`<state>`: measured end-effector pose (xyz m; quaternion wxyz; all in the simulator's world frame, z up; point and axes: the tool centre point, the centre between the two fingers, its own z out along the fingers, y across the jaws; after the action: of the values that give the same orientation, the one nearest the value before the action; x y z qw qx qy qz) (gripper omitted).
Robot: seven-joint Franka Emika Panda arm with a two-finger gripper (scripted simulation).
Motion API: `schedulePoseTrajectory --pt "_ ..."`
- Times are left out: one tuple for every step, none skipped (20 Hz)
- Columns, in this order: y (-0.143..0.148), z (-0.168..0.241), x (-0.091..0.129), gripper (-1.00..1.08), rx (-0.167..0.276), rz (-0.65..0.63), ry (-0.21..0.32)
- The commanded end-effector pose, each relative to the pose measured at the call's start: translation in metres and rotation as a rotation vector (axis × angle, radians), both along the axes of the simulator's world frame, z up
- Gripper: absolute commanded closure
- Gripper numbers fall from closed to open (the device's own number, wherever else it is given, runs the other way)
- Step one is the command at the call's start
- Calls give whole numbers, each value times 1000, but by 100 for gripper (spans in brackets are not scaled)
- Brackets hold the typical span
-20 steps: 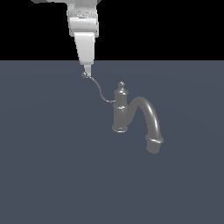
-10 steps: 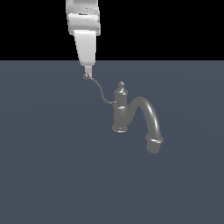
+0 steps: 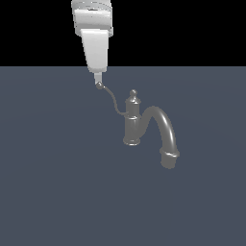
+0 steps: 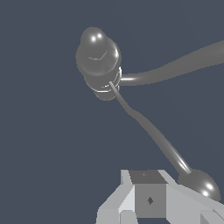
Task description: Turn on the faucet by rotating a designated handle.
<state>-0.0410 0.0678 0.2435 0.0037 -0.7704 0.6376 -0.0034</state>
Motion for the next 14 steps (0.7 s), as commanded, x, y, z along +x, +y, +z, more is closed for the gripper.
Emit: schedulePoseTrajectory --pt "1 -2 -12 108 -2 5 10" --pt "1 -2 -12 108 -2 5 10" --pt "-2 0 -5 108 0 -1 0" --pt "-4 0 -7 108 0 -1 0" --pt "-7 0 -10 108 0 -1 0" --pt "-10 0 -12 108 0 0 1" --pt "-13 0 -14 108 0 0 1" --pt "-16 0 -16 108 0 0 2" --pt "-19 0 -19 108 0 0 2" --pt "-22 0 -21 108 0 1 2" --pt "-26 0 -24 108 0 1 2" --pt "-29 0 -26 108 0 1 3" --pt "-32 -1 -28 108 0 1 4" --pt "-35 0 -31 108 0 1 4"
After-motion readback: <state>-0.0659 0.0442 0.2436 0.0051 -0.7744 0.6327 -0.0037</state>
